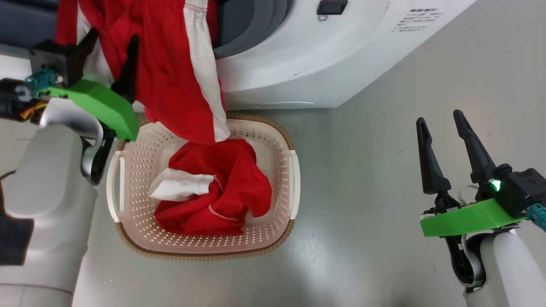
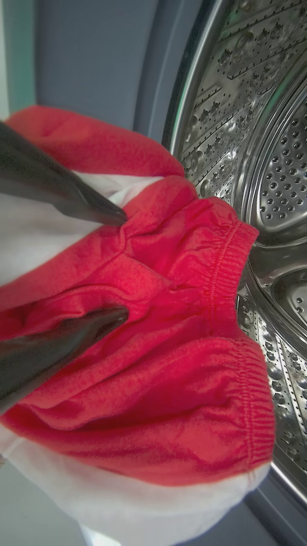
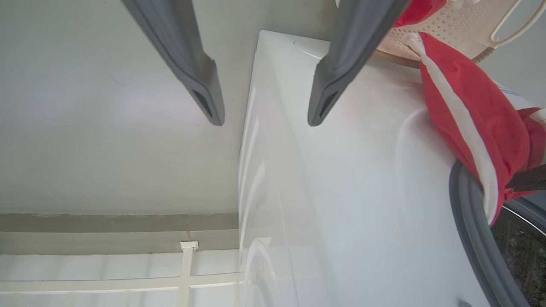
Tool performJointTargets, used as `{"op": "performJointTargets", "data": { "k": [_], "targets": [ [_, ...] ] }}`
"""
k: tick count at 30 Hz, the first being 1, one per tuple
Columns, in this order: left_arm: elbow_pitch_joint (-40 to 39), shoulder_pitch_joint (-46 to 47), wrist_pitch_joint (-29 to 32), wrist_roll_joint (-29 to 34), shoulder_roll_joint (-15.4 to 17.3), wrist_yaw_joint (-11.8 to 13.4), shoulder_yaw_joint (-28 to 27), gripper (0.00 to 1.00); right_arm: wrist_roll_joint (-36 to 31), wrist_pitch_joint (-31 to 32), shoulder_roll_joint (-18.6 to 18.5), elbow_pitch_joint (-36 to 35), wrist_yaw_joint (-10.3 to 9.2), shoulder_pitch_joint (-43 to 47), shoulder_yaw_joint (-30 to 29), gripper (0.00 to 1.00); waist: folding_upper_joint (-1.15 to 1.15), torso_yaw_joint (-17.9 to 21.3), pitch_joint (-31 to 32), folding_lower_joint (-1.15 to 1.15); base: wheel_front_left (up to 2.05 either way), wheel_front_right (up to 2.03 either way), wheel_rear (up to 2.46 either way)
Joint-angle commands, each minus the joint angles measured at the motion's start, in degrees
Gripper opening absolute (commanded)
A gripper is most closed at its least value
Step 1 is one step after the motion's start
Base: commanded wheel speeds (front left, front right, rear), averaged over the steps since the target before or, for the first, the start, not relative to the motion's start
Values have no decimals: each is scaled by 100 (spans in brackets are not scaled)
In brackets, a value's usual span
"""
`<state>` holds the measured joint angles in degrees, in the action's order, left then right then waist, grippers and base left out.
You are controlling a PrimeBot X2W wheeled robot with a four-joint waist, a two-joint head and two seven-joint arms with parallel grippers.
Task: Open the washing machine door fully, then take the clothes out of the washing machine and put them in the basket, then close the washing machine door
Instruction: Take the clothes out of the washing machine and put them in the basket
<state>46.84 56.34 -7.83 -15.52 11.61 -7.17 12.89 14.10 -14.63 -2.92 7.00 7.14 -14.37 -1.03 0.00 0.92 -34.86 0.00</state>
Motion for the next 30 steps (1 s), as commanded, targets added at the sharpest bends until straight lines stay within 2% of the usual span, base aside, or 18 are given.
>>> {"op": "performJointTargets", "data": {
  "k": [1, 7, 8, 9, 10, 11, 12, 21, 30],
  "targets": [
    [97, 185, -20, -11, 255, -28, -76, 100, 14, -37, 4, -157, 35, 1, 146, 100, 0, 16, -11, 0, 0, 0, 0],
    [629, 512, -129, -45, 244, -30, 149, 100, 28, -37, 4, -168, 35, -12, 143, 100, 0, 41, -31, 0, 0, 0, 0],
    [710, 552, -139, -46, 247, -30, 195, 84, 31, -37, 4, -170, 35, -14, 141, 100, 0, 45, -33, 0, 0, 0, 0],
    [782, 589, -164, -45, 252, -31, 239, 45, 33, -37, 4, -171, 35, -17, 139, 100, 0, 49, -34, 0, 0, 0, 0],
    [850, 625, -196, -34, 262, -31, 279, 31, 36, -37, 4, -173, 35, -19, 136, 100, 0, 51, -35, 0, 0, 0, 0],
    [915, 656, -230, -29, 266, -31, 311, 6, 36, -37, 4, -176, 35, -21, 134, 100, 0, 54, -35, 0, 0, 0, 0],
    [975, 684, -263, -34, 262, -31, 338, 0, 36, -37, 4, -179, 35, -22, 131, 100, 0, 54, -34, 0, 0, 0, 0],
    [1158, 799, -571, -195, 194, -31, 537, 0, 23, -37, 4, -197, 35, -1, 101, 100, 0, 13, -6, 0, 0, 0, 0],
    [606, 177, -710, -614, 120, -31, 760, 0, 25, -37, 4, -185, 35, 55, 110, 100, 0, -44, 98, 0, 0, 0, 0]
  ]
}}
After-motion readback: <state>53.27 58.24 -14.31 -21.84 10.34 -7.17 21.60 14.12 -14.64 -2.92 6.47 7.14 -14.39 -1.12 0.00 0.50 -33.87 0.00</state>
